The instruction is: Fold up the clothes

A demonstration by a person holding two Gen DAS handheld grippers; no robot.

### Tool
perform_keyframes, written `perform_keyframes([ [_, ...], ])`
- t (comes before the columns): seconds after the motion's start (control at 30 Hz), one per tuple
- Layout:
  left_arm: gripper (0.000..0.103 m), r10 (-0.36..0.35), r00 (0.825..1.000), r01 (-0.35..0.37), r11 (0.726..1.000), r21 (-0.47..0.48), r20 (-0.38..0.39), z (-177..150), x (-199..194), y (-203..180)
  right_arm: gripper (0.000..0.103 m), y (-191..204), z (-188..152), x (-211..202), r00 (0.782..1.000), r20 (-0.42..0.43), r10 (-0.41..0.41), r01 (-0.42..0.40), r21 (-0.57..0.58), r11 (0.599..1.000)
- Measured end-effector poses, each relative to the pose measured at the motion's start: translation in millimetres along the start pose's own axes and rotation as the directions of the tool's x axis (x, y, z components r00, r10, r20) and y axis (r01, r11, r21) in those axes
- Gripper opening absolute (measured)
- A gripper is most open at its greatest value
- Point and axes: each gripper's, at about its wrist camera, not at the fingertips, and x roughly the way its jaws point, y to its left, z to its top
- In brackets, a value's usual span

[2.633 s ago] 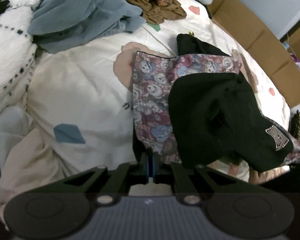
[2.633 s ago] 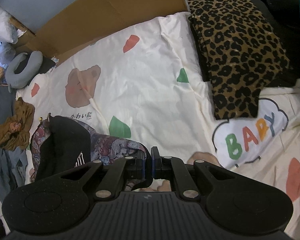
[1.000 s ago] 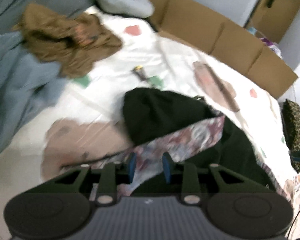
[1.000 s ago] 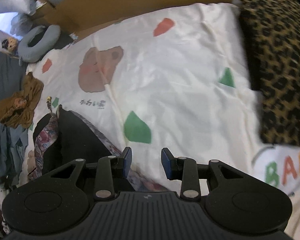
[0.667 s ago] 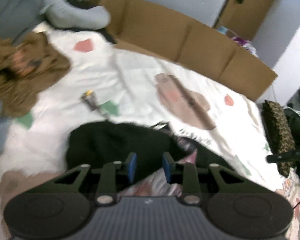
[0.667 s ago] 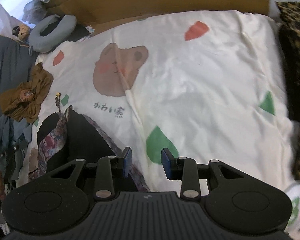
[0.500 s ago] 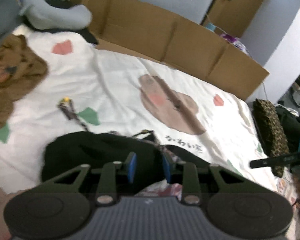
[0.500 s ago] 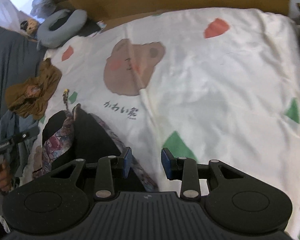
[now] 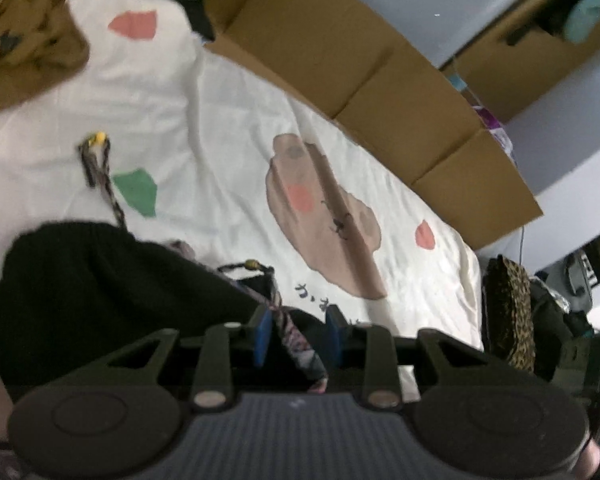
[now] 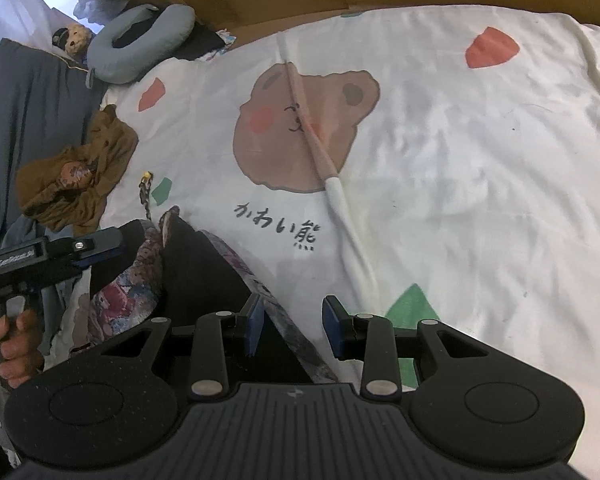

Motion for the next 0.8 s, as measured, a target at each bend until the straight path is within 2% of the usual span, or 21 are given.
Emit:
perform_keyframes([
  [0.37, 0.031, 0.057, 0.995, -0.069, 0.986, -0.15, -0.079, -10.0, 21.7, 15.1, 0.037, -0.5, 3.2, 17.9, 1.0, 0.008, 0.008, -0.008, -0.043, 0.999],
  [0.4, 0.028, 0.057, 0.995, -0.07, 0.985, -0.158, -0.084, -11.2, 23.2, 16.1, 0.037, -0.7, 3.5, 19.4, 1.0, 0.007, 0.008, -0.008, -0.045, 0.999],
  [0.43, 0.016, 0.058, 0.994, -0.072, 0.985, -0.158, -0.09, -12.4, 24.7, 16.5, 0.037, -0.7, 3.7, 20.8, 1.0, 0.006, 0.008, -0.008, -0.046, 0.999],
  [0.47, 0.009, 0.061, 0.994, -0.075, 0.985, -0.158, -0.093, -13.4, 25.2, 16.6, 0.037, -0.7, 3.8, 22.2, 1.0, 0.005, 0.009, -0.008, -0.047, 0.999],
  [0.8, 0.006, 0.099, 0.993, -0.109, 0.981, -0.164, -0.065, -22.2, -12.5, 27.2, 0.037, 6.6, 9.2, 41.2, 0.999, -0.006, 0.038, -0.038, -0.07, 0.997],
])
